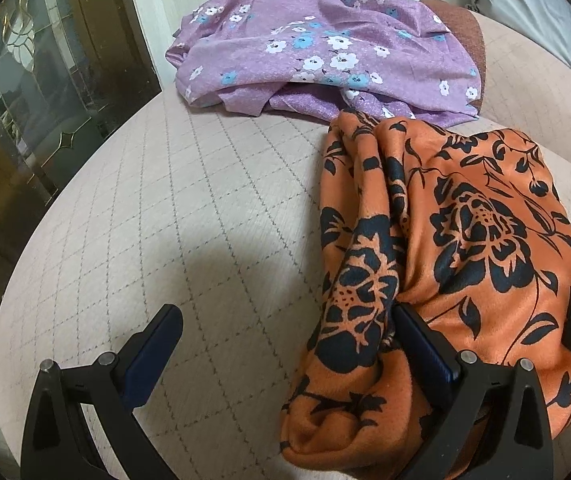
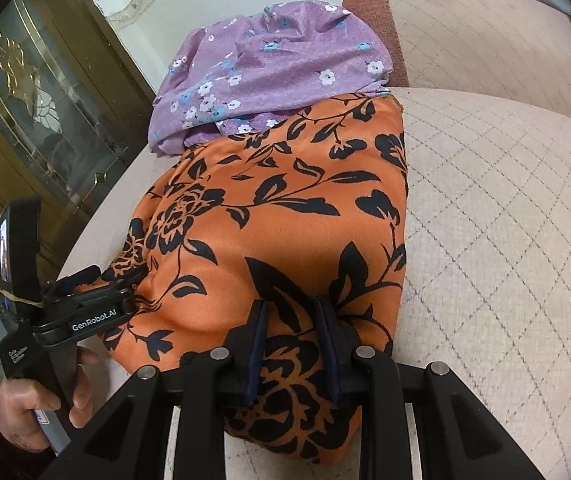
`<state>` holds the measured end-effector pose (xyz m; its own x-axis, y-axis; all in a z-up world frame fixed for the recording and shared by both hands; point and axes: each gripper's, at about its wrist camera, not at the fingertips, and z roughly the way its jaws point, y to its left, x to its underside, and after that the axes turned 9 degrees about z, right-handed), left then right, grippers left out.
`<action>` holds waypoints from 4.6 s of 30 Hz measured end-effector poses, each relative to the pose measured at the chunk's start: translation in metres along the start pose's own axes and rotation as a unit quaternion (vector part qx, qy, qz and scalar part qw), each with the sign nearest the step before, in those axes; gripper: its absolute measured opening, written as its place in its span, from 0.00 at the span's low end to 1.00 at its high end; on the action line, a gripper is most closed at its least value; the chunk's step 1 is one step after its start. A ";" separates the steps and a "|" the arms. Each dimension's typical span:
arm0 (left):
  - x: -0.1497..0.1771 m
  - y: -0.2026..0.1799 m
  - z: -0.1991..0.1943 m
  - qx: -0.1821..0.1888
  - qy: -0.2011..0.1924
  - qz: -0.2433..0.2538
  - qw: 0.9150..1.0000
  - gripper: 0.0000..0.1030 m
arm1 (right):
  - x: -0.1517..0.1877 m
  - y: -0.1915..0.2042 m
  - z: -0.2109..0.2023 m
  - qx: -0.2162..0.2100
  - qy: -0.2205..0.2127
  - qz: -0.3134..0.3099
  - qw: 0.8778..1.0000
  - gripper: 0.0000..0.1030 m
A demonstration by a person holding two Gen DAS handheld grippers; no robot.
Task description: Fold small clothes
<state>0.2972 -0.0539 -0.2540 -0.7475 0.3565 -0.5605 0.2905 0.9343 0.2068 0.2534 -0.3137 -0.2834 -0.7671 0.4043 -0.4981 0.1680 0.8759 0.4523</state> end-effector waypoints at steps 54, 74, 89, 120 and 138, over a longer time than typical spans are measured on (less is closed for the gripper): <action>-0.007 0.018 -0.013 -0.035 -0.023 -0.009 0.999 1.00 | -0.031 -0.018 -0.032 -0.101 -0.052 0.093 0.989 0.54; -0.010 0.006 -0.034 -0.032 -0.070 0.004 0.997 1.00 | -0.023 -0.002 -0.023 -0.107 -0.050 0.062 0.991 0.35; -0.006 -0.003 -0.020 -0.039 -0.045 0.019 0.998 1.00 | -0.012 -0.016 0.006 -0.093 -0.007 0.080 0.992 0.25; -0.003 -0.002 -0.007 -0.022 -0.024 0.005 0.999 1.00 | -0.012 -0.014 0.007 -0.083 -0.013 0.064 0.994 0.25; -0.009 0.006 -0.006 -0.013 -0.008 -0.006 1.000 1.00 | -0.044 -0.014 0.001 -0.052 -0.001 0.067 0.996 0.28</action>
<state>0.3019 -0.0511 -0.2432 -0.7414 0.3454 -0.5753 0.2656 0.9384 0.2210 0.2859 -0.3431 -0.2685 -0.7411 0.5164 -0.4291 0.2040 0.7821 0.5889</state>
